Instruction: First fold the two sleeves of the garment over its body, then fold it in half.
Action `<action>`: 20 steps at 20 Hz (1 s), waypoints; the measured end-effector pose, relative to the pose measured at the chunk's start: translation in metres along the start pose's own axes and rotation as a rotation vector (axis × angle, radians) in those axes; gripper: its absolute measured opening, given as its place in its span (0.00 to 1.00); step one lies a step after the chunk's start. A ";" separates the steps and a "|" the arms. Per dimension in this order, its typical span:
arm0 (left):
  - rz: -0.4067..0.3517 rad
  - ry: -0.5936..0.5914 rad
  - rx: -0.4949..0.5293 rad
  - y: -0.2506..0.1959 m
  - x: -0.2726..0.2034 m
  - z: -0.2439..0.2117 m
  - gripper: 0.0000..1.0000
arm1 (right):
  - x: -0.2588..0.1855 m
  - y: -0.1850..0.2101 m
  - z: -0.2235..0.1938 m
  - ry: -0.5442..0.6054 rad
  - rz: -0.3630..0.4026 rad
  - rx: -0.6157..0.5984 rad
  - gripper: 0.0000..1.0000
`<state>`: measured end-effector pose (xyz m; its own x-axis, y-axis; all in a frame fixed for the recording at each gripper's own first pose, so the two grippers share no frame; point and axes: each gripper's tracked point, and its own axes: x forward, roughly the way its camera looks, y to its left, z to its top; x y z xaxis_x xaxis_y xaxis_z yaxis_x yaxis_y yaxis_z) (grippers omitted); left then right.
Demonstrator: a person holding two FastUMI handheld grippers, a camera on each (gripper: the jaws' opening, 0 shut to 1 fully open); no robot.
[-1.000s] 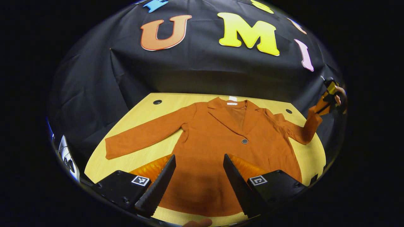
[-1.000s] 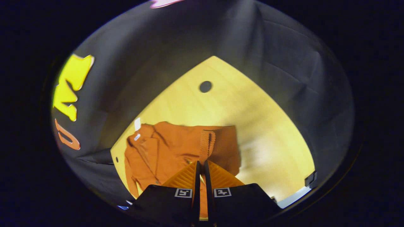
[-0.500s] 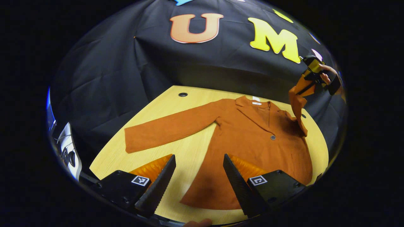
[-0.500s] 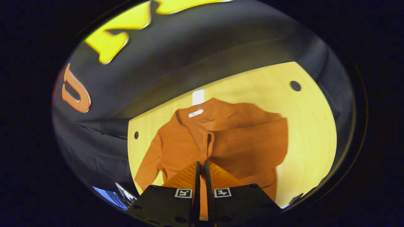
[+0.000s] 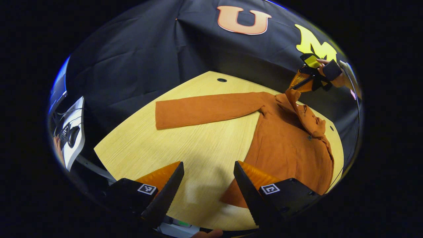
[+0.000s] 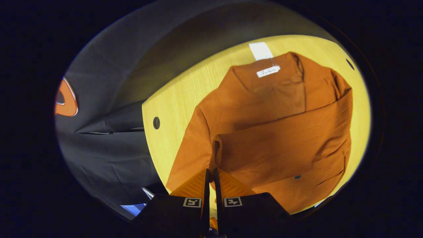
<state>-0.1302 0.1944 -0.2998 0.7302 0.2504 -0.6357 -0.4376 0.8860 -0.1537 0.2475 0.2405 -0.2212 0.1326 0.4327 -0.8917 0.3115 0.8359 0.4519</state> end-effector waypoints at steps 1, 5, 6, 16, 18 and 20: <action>0.010 -0.003 -0.009 0.006 -0.001 -0.001 0.99 | 0.010 -0.002 -0.001 0.008 -0.022 0.014 0.10; 0.046 -0.013 -0.048 0.020 -0.009 -0.003 0.98 | 0.020 0.001 0.007 -0.004 -0.027 0.042 0.10; 0.052 -0.012 -0.055 0.022 -0.011 -0.003 0.98 | 0.022 0.000 0.008 -0.005 -0.044 0.028 0.10; 0.110 -0.021 -0.099 0.041 -0.027 0.001 0.98 | -0.005 0.000 0.014 -0.072 -0.031 -0.003 0.10; 0.119 -0.026 -0.096 0.042 -0.030 0.003 0.98 | -0.007 0.001 0.018 -0.076 -0.009 0.011 0.07; 0.121 -0.030 -0.086 0.041 -0.034 0.003 0.98 | -0.001 0.001 0.022 -0.075 0.008 0.022 0.07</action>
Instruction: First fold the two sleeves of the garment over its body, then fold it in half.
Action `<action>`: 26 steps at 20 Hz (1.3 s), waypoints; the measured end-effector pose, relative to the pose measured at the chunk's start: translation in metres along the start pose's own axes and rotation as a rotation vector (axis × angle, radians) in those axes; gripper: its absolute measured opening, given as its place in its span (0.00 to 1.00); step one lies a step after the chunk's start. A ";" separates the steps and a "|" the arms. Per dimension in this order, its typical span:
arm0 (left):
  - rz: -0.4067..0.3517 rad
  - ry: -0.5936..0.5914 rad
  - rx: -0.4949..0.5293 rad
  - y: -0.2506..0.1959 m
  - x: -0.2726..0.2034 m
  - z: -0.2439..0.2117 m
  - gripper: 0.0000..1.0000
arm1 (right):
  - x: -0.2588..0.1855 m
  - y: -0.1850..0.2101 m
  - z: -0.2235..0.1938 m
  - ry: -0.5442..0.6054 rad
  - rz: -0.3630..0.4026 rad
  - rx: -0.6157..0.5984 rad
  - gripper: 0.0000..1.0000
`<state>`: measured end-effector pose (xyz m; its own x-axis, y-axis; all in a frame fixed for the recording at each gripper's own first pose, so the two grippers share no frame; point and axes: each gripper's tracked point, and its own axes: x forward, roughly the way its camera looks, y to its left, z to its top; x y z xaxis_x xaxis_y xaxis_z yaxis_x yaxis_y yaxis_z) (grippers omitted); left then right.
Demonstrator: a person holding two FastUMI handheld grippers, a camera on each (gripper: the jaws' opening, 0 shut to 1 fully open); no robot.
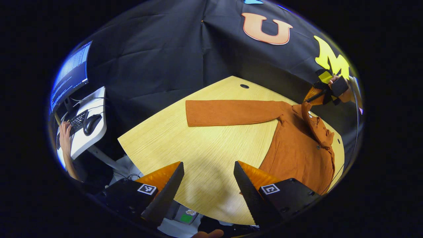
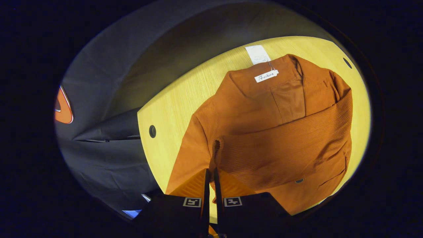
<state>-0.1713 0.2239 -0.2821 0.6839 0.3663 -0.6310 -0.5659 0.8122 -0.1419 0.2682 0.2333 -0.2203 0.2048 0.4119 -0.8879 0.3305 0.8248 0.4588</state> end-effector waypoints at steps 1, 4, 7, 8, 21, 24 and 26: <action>0.001 -0.003 0.008 0.000 -0.001 0.000 0.98 | 0.005 -0.005 -0.003 0.014 -0.016 0.001 0.10; 0.009 0.004 0.021 0.003 -0.003 -0.004 0.98 | 0.019 0.000 -0.020 0.072 -0.007 -0.012 0.07; 0.016 0.012 0.016 0.007 -0.004 -0.006 1.00 | 0.025 0.014 -0.026 0.050 0.032 -0.066 0.14; 0.016 0.009 0.016 0.006 -0.004 -0.005 0.98 | 0.022 0.020 -0.031 0.063 0.046 -0.074 0.17; 0.122 -0.004 -0.086 0.080 0.074 0.095 0.99 | -0.058 -0.019 -0.099 0.145 0.155 -0.098 0.31; 0.146 0.051 -0.137 0.107 0.107 0.113 0.98 | -0.065 -0.037 -0.109 0.162 0.153 -0.050 0.01; 0.138 0.113 -0.194 0.113 0.127 0.115 0.99 | -0.072 -0.049 -0.108 0.162 0.174 -0.003 0.01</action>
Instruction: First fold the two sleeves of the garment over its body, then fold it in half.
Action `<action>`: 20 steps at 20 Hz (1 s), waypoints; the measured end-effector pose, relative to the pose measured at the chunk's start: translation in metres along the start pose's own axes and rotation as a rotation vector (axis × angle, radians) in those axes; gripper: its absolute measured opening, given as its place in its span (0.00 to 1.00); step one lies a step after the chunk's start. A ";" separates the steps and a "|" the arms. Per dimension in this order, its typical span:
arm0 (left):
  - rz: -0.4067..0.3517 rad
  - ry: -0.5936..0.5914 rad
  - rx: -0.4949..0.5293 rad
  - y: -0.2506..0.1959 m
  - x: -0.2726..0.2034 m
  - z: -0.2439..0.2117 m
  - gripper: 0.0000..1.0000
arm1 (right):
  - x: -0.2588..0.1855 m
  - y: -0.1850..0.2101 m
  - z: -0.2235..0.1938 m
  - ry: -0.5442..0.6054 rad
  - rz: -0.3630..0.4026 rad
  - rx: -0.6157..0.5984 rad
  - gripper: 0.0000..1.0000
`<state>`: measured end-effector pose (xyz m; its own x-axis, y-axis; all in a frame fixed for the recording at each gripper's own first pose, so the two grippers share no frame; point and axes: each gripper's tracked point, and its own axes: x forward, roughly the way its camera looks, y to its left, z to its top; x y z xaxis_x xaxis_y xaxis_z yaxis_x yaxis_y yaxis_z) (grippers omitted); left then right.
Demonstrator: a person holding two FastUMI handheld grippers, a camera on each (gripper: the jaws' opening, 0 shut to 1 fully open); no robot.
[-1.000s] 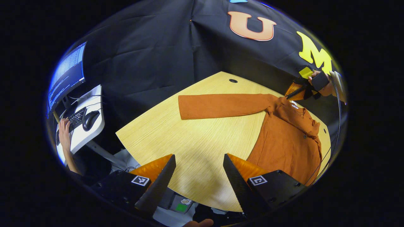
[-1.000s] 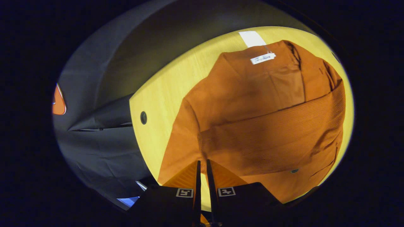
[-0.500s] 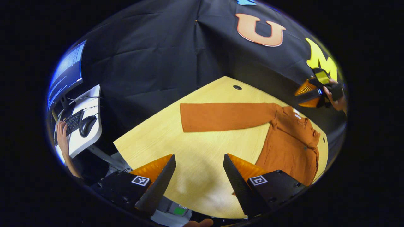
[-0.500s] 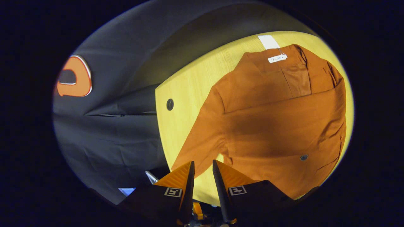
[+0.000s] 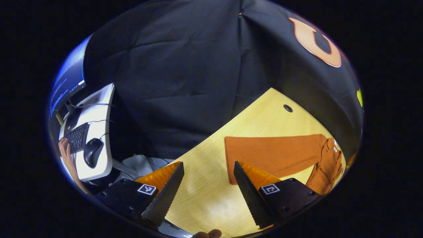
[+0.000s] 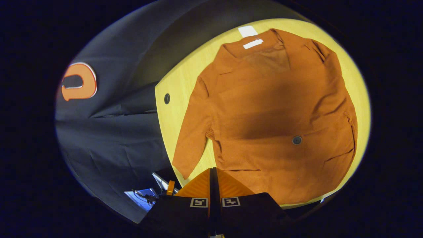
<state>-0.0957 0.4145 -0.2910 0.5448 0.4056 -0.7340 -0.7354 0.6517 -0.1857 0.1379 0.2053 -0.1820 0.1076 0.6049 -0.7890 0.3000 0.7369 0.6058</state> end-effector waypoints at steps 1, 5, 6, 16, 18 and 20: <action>-0.001 0.023 -0.014 0.001 0.009 0.004 0.99 | -0.005 -0.004 0.000 -0.009 0.006 0.020 0.01; 0.019 0.094 -0.001 0.003 0.042 0.015 0.99 | -0.026 -0.021 -0.002 -0.045 0.018 0.076 0.01; 0.019 0.104 0.000 0.002 0.047 0.019 0.99 | -0.031 -0.027 -0.009 -0.038 0.019 0.062 0.03; 0.030 0.437 -0.006 -0.032 0.072 0.000 0.98 | -0.087 -0.132 -0.054 -0.073 -0.162 -0.095 0.70; 0.053 0.513 0.034 -0.035 0.072 -0.005 0.95 | -0.103 -0.155 -0.069 -0.086 -0.165 -0.104 0.77; 0.061 0.594 0.051 -0.031 0.064 -0.013 0.86 | -0.116 -0.181 -0.086 -0.093 -0.165 -0.088 0.77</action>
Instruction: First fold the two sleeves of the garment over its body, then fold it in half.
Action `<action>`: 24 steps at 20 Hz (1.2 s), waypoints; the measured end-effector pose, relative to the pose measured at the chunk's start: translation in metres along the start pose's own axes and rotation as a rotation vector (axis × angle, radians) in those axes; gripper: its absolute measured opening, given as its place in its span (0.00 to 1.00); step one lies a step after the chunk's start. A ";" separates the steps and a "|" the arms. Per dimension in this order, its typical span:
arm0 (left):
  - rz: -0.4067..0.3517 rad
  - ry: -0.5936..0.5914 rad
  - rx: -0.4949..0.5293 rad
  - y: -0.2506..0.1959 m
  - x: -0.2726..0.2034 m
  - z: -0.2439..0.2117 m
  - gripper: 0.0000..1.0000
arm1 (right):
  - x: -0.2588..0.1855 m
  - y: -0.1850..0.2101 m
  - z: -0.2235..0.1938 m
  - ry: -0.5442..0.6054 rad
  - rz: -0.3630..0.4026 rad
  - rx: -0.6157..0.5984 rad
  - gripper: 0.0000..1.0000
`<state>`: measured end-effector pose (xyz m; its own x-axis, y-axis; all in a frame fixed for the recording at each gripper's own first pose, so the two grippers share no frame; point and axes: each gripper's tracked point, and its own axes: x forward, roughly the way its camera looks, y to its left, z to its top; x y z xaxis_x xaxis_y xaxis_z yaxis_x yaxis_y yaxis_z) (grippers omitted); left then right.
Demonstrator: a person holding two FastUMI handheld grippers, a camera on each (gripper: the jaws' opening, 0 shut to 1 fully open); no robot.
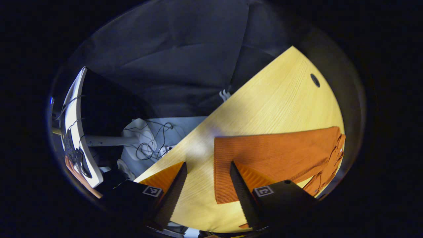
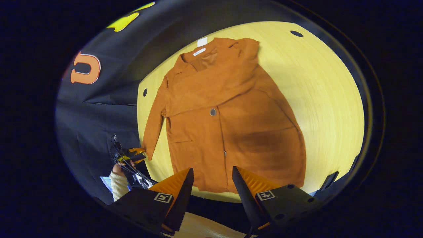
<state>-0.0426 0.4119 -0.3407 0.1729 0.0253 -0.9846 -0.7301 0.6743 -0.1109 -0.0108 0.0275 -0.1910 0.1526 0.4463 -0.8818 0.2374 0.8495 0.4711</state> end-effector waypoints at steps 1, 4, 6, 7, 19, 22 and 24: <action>-0.005 0.025 -0.005 -0.007 0.005 -0.001 0.82 | -0.003 -0.013 -0.010 -0.003 -0.005 0.005 0.70; -0.032 0.058 -0.043 -0.017 0.004 -0.003 0.60 | -0.009 -0.055 -0.034 -0.007 -0.044 0.029 0.77; -0.137 0.090 -0.098 -0.046 0.002 -0.007 0.47 | -0.012 -0.072 -0.050 0.006 -0.039 0.085 0.76; -0.124 0.096 -0.086 -0.045 0.000 -0.008 0.46 | -0.015 -0.080 -0.058 0.011 -0.033 0.104 0.76; -0.099 -0.005 -0.026 -0.040 -0.016 -0.002 0.04 | -0.046 -0.159 -0.078 -0.050 -0.097 0.203 0.94; -0.131 -0.056 0.016 -0.077 -0.055 0.009 0.03 | -0.047 -0.183 -0.078 -0.055 -0.107 0.240 0.94; -0.150 -0.106 0.079 -0.107 -0.089 0.017 0.03 | -0.047 -0.197 -0.079 -0.056 -0.100 0.259 0.94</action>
<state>0.0316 0.3501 -0.2386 0.3472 -0.0051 -0.9378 -0.6375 0.7321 -0.2400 -0.1400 -0.1386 -0.2447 0.1672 0.3415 -0.9249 0.4902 0.7851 0.3785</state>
